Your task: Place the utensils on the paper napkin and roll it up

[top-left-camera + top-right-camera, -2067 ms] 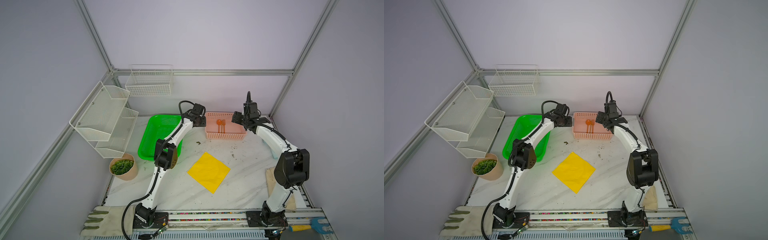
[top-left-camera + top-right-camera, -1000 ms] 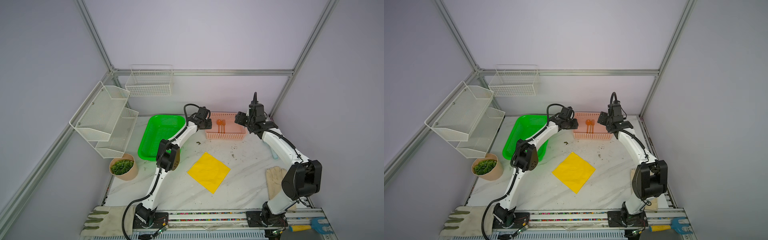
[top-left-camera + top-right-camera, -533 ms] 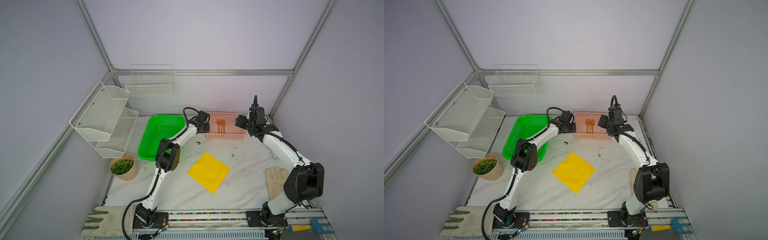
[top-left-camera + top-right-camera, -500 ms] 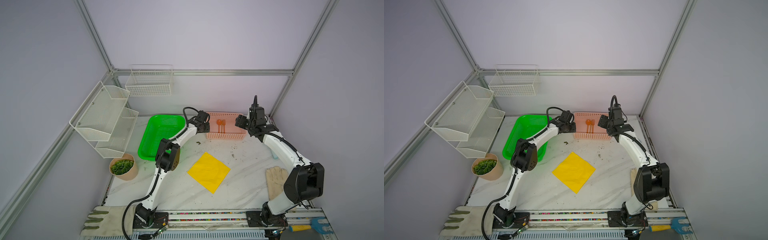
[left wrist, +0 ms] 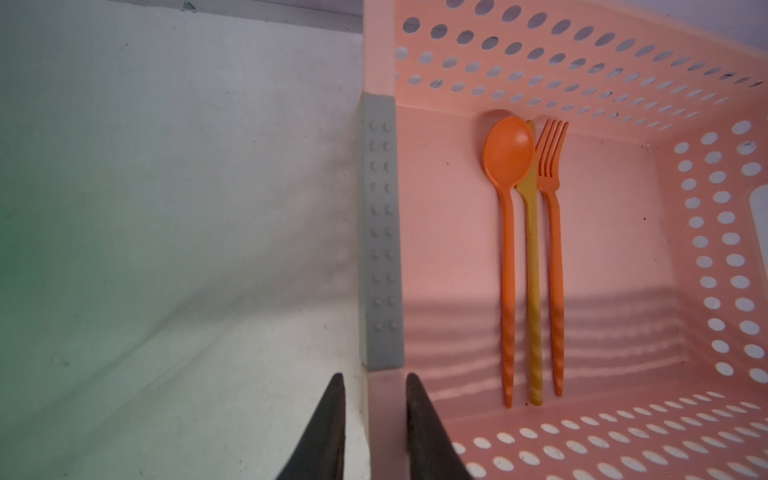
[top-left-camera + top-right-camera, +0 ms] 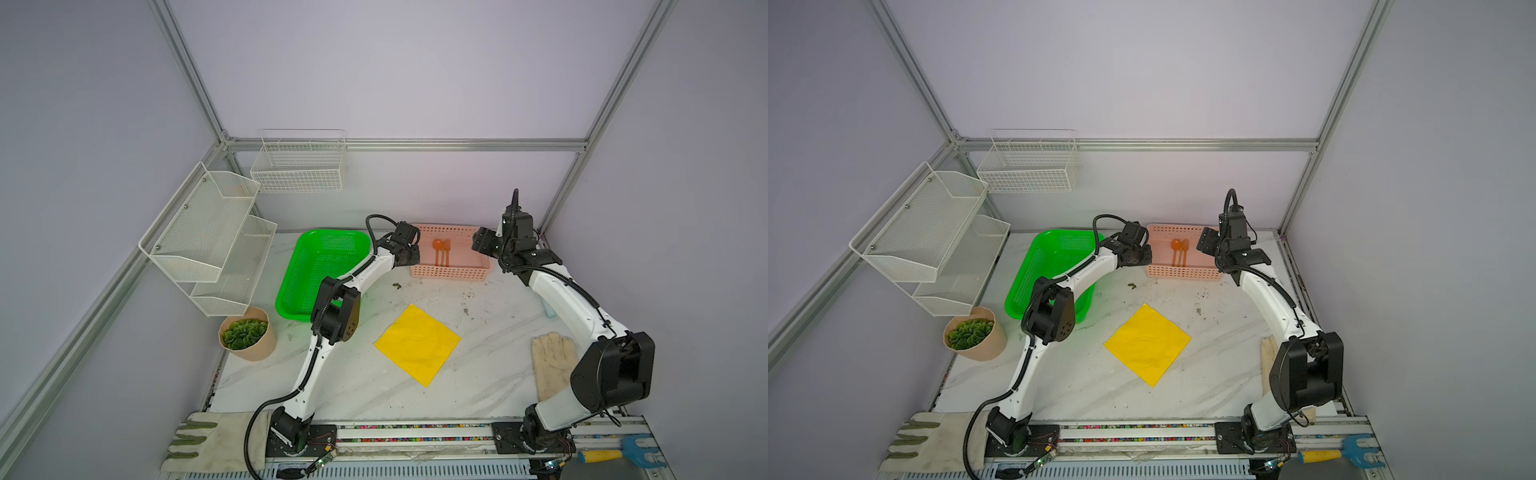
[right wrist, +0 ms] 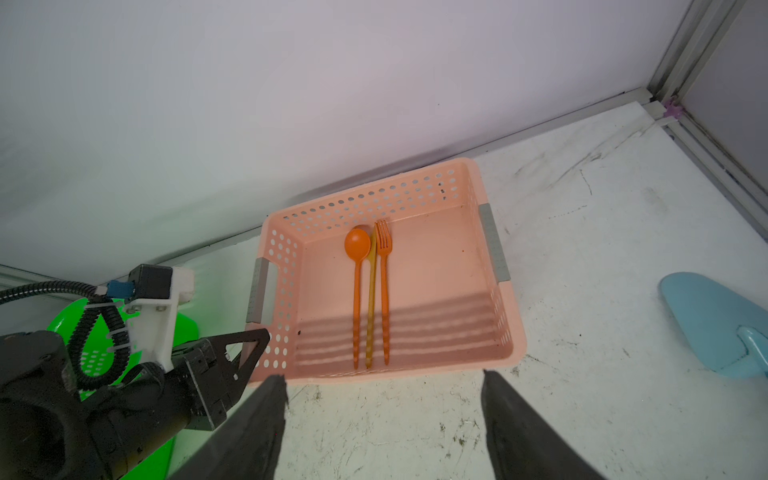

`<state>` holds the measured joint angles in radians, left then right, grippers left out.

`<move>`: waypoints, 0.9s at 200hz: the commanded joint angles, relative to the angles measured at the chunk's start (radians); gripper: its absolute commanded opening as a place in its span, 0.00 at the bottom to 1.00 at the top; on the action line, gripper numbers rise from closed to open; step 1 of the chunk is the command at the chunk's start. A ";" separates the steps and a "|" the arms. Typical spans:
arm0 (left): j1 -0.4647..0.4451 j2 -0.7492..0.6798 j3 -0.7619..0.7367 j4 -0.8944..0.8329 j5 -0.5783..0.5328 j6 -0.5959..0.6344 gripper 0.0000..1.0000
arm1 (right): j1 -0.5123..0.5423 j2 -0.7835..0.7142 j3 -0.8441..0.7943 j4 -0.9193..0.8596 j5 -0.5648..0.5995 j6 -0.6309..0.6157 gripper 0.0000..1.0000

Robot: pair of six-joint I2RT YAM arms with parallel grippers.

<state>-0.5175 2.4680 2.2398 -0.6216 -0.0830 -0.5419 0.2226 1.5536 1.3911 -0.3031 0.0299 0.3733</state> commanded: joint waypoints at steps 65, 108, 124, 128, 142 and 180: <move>0.004 -0.129 -0.166 -0.014 -0.115 -0.063 0.14 | 0.001 -0.028 -0.017 0.016 0.019 0.003 0.76; 0.009 -0.208 -0.303 -0.013 -0.142 -0.104 0.14 | 0.001 0.050 0.029 -0.011 -0.010 -0.042 0.76; 0.019 -0.228 -0.340 -0.013 -0.147 -0.113 0.14 | 0.003 0.092 0.055 -0.020 -0.044 -0.062 0.75; 0.020 -0.234 -0.350 -0.013 -0.150 -0.118 0.14 | 0.005 0.102 0.063 -0.023 -0.049 -0.067 0.75; 0.029 -0.248 -0.377 -0.013 -0.161 -0.126 0.14 | 0.020 0.145 0.098 -0.040 -0.057 -0.087 0.74; 0.057 -0.282 -0.423 -0.011 -0.176 -0.125 0.16 | 0.080 0.280 0.232 -0.104 -0.042 -0.118 0.71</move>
<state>-0.4900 2.2440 1.8694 -0.6247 -0.2245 -0.6468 0.2604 1.7756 1.5372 -0.3485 -0.0109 0.2955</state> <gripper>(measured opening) 0.144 0.720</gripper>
